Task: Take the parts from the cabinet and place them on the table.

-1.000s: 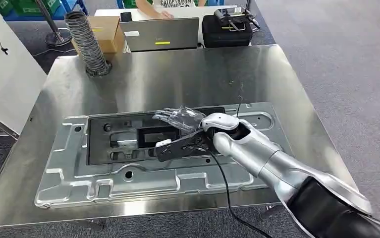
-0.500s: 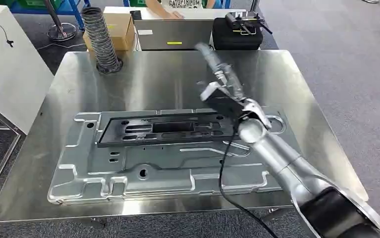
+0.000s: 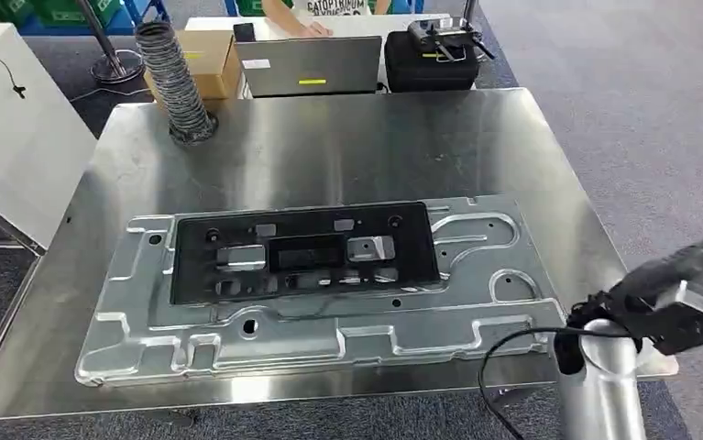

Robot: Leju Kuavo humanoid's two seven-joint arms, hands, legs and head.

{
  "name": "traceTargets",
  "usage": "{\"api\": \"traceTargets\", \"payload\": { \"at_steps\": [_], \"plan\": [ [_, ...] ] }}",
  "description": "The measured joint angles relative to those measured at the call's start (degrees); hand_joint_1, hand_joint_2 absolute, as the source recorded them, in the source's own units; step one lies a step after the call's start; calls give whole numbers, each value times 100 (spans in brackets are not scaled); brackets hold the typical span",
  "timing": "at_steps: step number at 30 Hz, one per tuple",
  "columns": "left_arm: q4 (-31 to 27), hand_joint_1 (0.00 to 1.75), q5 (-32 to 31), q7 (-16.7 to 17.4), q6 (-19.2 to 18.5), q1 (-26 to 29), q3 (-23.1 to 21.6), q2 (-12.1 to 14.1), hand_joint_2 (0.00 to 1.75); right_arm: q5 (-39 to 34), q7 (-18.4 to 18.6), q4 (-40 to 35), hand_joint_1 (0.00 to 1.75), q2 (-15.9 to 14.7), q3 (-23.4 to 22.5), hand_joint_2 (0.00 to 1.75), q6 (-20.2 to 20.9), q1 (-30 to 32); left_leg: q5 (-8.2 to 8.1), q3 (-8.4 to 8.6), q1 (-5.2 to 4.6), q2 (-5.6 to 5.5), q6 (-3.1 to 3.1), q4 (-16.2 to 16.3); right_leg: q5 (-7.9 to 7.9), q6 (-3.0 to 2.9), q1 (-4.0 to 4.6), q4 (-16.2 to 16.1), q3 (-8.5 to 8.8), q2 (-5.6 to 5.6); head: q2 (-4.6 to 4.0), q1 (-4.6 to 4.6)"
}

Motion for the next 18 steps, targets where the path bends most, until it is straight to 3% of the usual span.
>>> {"api": "traceTargets", "payload": {
  "at_steps": [1,2,4,6,7,8,9,11,12,13,14,16,17,18],
  "plan": [
    [-2,0,0,0,0,-11,2,15,0,33,0,-101,0,26,-83,0,0,67,263,301,0,-1,13,-570,-20,27,-7,29,7,16,0,0],
    [-2,0,0,0,0,-21,7,20,0,83,-2,-195,0,63,-164,0,0,142,345,519,-2,-2,46,-1021,-43,52,-8,60,4,20,0,0],
    [-2,0,0,0,-2,-50,24,26,0,199,0,-317,0,127,-306,0,9,288,325,546,-25,-11,142,-1076,-38,103,24,99,-23,28,0,17],
    [-2,0,0,0,-18,-47,37,28,0,317,0,-439,0,192,-376,0,9,459,348,553,-56,-10,190,-1069,-11,155,13,83,-16,29,0,13],
    [0,0,0,0,-22,-47,44,28,0,376,0,-498,0,225,-391,0,9,566,394,549,-22,-2,253,-1137,-12,181,25,93,-18,31,0,2],
    [-2,0,0,-7,-39,-60,53,26,0,431,0,-542,0,273,-404,0,11,690,428,556,-8,11,296,-1156,-164,211,1,186,-49,32,0,7],
    [-2,0,0,-20,-44,-69,65,28,0,461,0,-555,0,312,-426,0,13,771,446,531,-6,16,325,-1162,-414,239,-6,459,-143,29,0,52],
    [-2,0,0,-22,-68,-71,83,31,0,470,2,-550,0,378,-463,0,7,964,484,466,-20,20,345,-1159,-955,299,-57,1389,-494,26,0,52],
    [-2,0,0,-33,-70,-71,85,33,0,470,2,-548,0,404,-478,0,2,1077,504,427,-23,21,342,-1153,-1100,317,-68,1763,-625,26,0,57],
    [-2,0,4,-37,-70,-69,90,33,0,470,2,-537,0,424,-487,0,2,1183,525,393,-24,21,336,-1143,-1090,326,-73,1863,-621,26,0,57],
    [-2,0,18,-39,-70,-68,92,35,0,487,2,-526,0,437,-489,0,2,1256,541,361,-23,21,325,-1134,-970,325,-79,1710,-499,25,0,59],
    [-2,0,17,-39,-72,-69,98,35,0,516,2,-487,0,474,-498,0,0,1373,578,307,-24,21,290,-1108,-537,286,-81,670,142,23,0,55],
    [-2,0,17,-42,-70,-71,101,33,0,511,2,-461,0,479,-498,0,0,1425,597,296,-24,19,269,-1102,-439,253,-75,196,448,23,0,59],
    [-2,0,18,-44,-72,-69,103,33,0,505,2,-433,0,479,-498,0,0,1466,623,274,-48,14,234,-1097,-488,236,-30,-7,543,28,0,53]
  ]
}}
